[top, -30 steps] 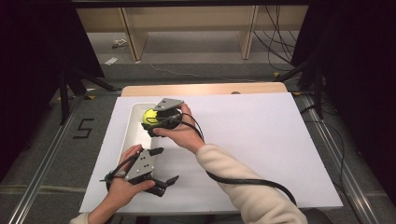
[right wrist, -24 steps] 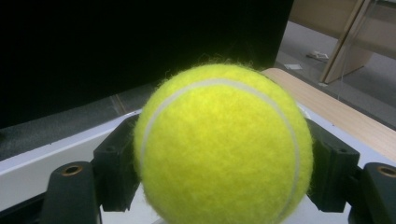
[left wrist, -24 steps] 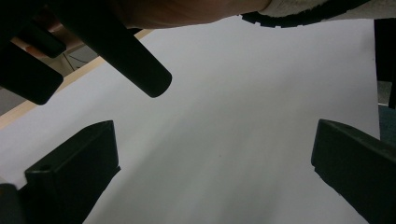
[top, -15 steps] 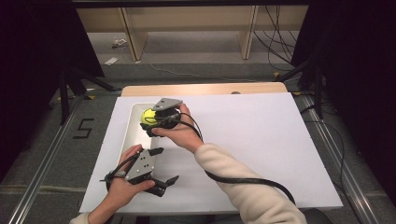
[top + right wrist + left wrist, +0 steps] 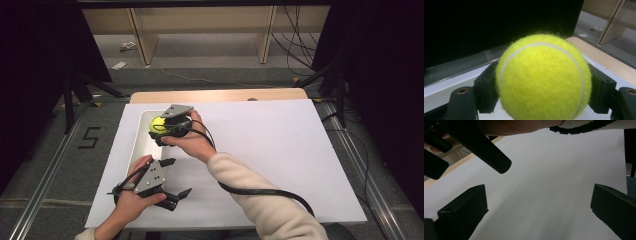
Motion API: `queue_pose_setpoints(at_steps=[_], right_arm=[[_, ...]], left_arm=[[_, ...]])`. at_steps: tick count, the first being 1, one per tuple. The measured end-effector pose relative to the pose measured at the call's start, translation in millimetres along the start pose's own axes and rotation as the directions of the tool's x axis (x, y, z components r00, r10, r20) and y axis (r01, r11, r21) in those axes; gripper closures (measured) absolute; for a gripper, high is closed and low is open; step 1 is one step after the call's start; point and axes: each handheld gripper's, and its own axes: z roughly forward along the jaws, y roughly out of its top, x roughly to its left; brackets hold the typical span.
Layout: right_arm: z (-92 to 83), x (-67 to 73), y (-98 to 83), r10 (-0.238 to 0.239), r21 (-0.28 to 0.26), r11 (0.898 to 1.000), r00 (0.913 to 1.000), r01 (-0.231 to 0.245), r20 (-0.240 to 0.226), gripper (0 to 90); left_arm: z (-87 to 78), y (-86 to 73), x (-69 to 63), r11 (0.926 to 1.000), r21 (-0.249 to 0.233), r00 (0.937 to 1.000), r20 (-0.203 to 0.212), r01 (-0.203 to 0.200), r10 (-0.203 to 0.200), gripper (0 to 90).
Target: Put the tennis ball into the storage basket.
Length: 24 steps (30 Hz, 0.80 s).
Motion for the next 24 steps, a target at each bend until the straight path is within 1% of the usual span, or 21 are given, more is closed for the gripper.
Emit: queue_pose_setpoints(at_steps=[24], right_arm=[[8.2,2.8,3.7,-0.005,0.013,1.000,0.9998,0.006,-0.017,26.1]], left_arm=[[0.1,0.0,-0.2,1.0000,0.001,1.0000,0.001,-0.002,0.002,0.3]])
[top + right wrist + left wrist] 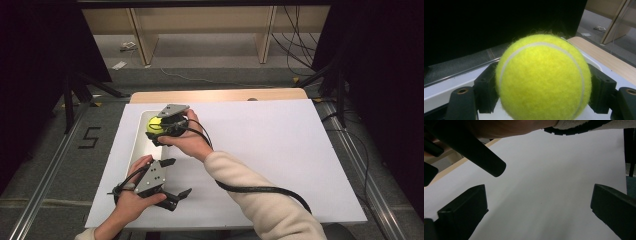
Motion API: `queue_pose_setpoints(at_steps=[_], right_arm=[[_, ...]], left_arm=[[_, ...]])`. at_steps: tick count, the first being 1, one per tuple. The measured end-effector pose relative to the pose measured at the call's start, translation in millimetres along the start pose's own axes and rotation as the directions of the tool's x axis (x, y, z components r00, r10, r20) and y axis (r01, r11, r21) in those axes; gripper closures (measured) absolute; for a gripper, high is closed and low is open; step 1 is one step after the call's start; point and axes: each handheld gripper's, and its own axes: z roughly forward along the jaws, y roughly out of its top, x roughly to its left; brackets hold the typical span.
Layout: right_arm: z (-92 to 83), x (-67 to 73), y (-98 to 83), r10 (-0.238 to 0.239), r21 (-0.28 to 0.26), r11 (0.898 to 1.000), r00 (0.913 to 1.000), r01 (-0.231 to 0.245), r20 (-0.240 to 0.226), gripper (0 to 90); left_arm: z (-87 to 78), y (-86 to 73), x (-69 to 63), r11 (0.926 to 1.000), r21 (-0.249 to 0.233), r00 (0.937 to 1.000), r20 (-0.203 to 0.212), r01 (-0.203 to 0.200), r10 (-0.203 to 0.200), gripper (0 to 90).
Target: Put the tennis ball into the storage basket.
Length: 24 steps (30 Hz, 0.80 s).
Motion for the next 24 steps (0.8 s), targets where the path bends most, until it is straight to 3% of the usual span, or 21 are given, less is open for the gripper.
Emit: queue_pose_setpoints(at_steps=[24], right_arm=[[14.8,5.7,-0.9,-0.001,0.035,0.999,0.9991,0.003,-0.041,26.1]], left_arm=[[0.3,0.2,-0.8,1.0000,-0.001,1.0000,0.005,0.002,-0.002,0.4]])
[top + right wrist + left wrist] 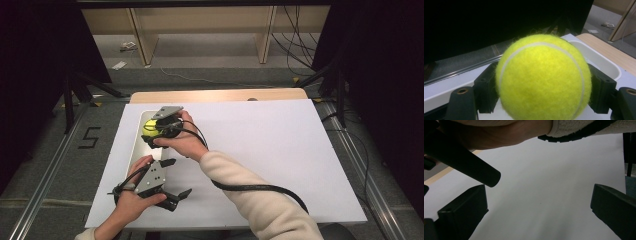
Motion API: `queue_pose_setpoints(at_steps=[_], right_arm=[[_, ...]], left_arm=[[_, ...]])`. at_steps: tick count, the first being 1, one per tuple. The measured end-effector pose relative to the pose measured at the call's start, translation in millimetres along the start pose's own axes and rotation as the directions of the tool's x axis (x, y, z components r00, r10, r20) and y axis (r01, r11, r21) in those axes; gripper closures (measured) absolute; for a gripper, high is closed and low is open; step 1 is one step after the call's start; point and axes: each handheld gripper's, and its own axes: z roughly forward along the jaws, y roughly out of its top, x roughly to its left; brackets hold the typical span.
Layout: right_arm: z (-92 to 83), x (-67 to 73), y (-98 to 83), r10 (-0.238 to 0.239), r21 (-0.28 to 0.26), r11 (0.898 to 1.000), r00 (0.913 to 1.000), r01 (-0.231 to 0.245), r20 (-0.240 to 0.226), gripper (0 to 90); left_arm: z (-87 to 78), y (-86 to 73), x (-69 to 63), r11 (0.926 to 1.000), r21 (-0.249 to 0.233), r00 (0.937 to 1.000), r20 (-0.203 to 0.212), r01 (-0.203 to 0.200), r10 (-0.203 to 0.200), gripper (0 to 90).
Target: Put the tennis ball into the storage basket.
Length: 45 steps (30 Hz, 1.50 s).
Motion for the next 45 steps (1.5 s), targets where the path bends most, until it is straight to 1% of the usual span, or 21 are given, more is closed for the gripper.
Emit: queue_pose_setpoints(at_steps=[5,12,21,45], right_arm=[[1.9,-0.1,-0.2,0.002,0.002,1.000,1.0000,-0.002,-0.004,26.1],[4.3,0.1,0.0,0.006,0.009,1.000,1.0000,-0.006,-0.007,26.1],[8.4,2.9,2.9,-0.004,0.012,1.000,0.9999,0.004,-0.015,26.0],[20.9,4.5,-0.6,-0.011,0.038,0.999,0.9995,0.012,-0.029,26.0]], left_arm=[[0.2,0.2,-0.7,1.0000,0.004,1.0000,0.002,-0.008,0.008,0.4],[0.5,0.0,-0.9,1.0000,0.005,1.0000,0.006,-0.006,0.006,0.4],[0.3,-0.2,-0.8,1.0000,0.006,1.0000,0.006,-0.006,0.006,0.4],[0.5,-0.4,-1.3,0.9999,0.006,0.9999,0.008,-0.009,0.009,0.4]])
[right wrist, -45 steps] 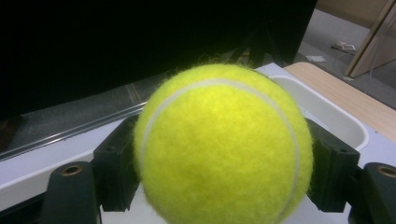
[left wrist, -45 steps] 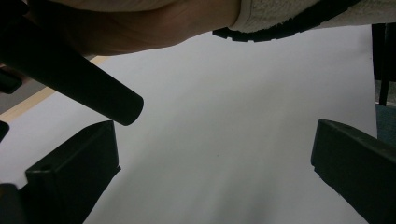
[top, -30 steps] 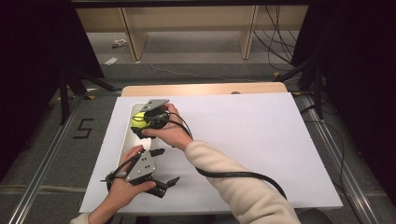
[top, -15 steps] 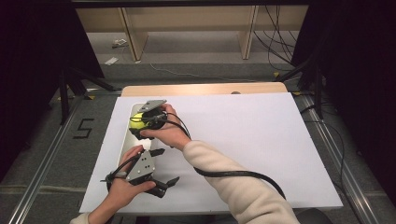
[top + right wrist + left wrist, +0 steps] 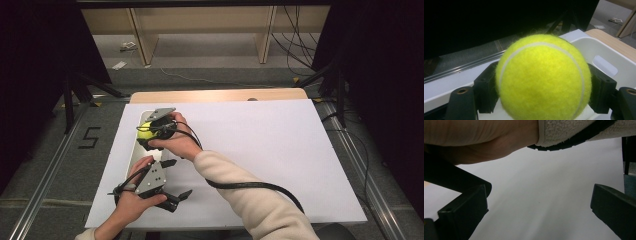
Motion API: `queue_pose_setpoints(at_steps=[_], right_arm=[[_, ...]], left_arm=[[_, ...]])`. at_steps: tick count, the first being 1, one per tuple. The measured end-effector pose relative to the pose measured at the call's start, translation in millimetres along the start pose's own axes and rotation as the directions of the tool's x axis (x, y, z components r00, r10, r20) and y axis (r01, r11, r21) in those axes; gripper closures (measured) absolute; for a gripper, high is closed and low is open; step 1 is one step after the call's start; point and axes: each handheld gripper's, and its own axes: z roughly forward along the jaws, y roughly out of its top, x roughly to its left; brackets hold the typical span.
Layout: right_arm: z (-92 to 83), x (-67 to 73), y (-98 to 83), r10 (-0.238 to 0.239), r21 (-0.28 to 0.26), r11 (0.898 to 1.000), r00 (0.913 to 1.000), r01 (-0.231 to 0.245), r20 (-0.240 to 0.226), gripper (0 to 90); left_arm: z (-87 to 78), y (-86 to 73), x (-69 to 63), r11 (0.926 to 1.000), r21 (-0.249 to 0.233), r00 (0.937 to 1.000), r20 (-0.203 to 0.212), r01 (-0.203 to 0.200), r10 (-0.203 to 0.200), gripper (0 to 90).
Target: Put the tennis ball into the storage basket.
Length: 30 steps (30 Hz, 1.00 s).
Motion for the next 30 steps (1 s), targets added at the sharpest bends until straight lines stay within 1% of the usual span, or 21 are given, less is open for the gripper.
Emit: queue_pose_setpoints(at_steps=[18,30], right_arm=[[7.9,-1.9,-5.0,-0.006,0.037,0.999,0.9999,0.006,-0.011,25.9],[12.9,-0.8,-7.5,-0.001,0.047,0.999,0.9999,0.001,-0.015,25.8]], left_arm=[[0.5,-0.1,-0.6,1.0000,0.003,1.0000,0.004,-0.003,0.002,0.4],[0.3,-0.1,-0.6,1.0000,0.003,1.0000,0.005,0.000,0.000,0.4]])
